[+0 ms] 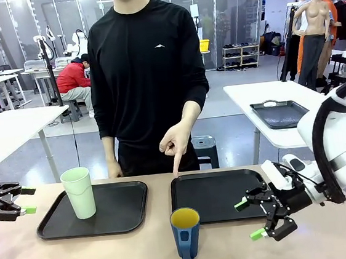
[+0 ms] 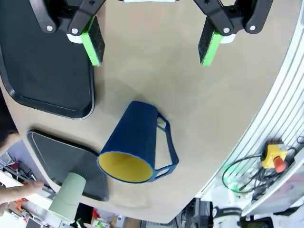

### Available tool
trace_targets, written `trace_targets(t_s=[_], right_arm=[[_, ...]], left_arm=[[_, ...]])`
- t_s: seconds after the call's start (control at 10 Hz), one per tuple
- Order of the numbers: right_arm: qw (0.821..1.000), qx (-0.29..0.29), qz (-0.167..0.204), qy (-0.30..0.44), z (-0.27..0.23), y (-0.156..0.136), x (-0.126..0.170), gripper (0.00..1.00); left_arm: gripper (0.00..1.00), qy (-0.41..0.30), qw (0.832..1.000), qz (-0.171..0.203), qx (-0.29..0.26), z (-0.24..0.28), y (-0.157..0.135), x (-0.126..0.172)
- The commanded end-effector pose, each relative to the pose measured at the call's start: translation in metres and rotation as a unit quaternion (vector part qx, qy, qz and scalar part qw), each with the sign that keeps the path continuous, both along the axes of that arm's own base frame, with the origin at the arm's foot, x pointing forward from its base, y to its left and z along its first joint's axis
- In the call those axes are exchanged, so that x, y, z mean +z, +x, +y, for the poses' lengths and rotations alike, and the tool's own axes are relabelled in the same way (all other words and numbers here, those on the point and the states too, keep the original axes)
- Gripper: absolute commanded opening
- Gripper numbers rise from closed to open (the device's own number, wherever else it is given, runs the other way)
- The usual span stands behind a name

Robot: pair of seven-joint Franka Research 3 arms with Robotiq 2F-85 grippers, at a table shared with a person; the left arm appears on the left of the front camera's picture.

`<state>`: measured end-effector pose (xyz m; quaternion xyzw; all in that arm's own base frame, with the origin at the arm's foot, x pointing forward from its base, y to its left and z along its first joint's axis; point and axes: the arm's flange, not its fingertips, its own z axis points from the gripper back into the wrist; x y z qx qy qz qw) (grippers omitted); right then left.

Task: Sort and store the cups by type.
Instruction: Pick up the Handle plastic cup and place it into the empty Flat Tray.

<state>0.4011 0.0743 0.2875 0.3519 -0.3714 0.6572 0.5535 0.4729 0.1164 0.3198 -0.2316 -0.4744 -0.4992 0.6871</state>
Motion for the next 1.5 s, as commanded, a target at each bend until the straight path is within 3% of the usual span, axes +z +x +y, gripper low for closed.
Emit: trace_targets(t_s=[0.0, 0.6, 1.4], right_arm=[[1.000, -0.011, -0.007, 0.022, 0.007, 0.015, -0.009, 1.00], [1.000, -0.006, 0.005, 0.007, 0.003, 0.006, -0.004, 1.00], [0.995, 0.051, 0.026, 0.083, 0.055, 0.029, -0.041, 1.00]], left_arm=[[1.00, -0.006, 1.000, -0.008, -0.002, 0.001, 0.001, -0.001], [1.00, -0.006, 1.000, -0.008, -0.002, 0.001, 0.001, -0.001], [1.00, -0.006, 1.000, -0.008, -0.002, 0.001, 0.001, -0.001]])
